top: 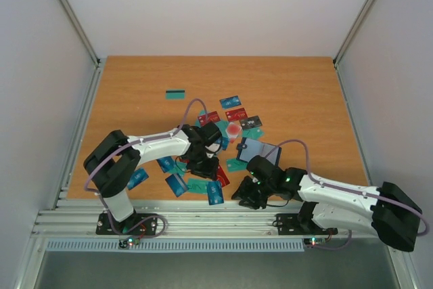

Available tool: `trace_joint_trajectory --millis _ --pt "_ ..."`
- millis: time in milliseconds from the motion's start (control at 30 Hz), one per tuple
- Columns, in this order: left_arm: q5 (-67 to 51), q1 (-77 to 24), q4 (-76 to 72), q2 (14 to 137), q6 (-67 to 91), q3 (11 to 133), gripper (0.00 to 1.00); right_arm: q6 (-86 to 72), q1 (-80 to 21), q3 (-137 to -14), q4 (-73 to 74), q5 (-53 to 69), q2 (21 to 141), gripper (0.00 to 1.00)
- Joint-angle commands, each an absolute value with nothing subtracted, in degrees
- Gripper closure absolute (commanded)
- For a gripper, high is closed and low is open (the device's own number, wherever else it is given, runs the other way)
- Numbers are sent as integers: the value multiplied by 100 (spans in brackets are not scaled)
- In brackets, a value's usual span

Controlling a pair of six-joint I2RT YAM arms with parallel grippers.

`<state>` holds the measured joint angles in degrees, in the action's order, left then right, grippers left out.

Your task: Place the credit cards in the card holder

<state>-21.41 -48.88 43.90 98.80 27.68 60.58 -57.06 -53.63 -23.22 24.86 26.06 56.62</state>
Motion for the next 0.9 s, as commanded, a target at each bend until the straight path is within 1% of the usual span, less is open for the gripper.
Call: trace_joint_trajectory --millis 0,233,467,633,867 --pt "-2347 -4913 4189 10079 2470 6033 60 -6461 -5905 -2297 1267 1821 6243 63" --pt "-2541 -4939 4081 10210 2306 5877 60 -6786 -6395 -2309 385 1542 7047 61" --pt "-2627 -4957 4053 10264 2233 5802 60 -7024 -6504 -2250 22 1362 7550 57" --pt "-2657 -4966 4038 10291 2224 5794 60 -7052 -6512 -2150 -518 1328 7810 53" --pt "-2713 -4968 4091 10360 2180 5853 61 -7183 -6537 -1847 -1340 1319 8112 57"
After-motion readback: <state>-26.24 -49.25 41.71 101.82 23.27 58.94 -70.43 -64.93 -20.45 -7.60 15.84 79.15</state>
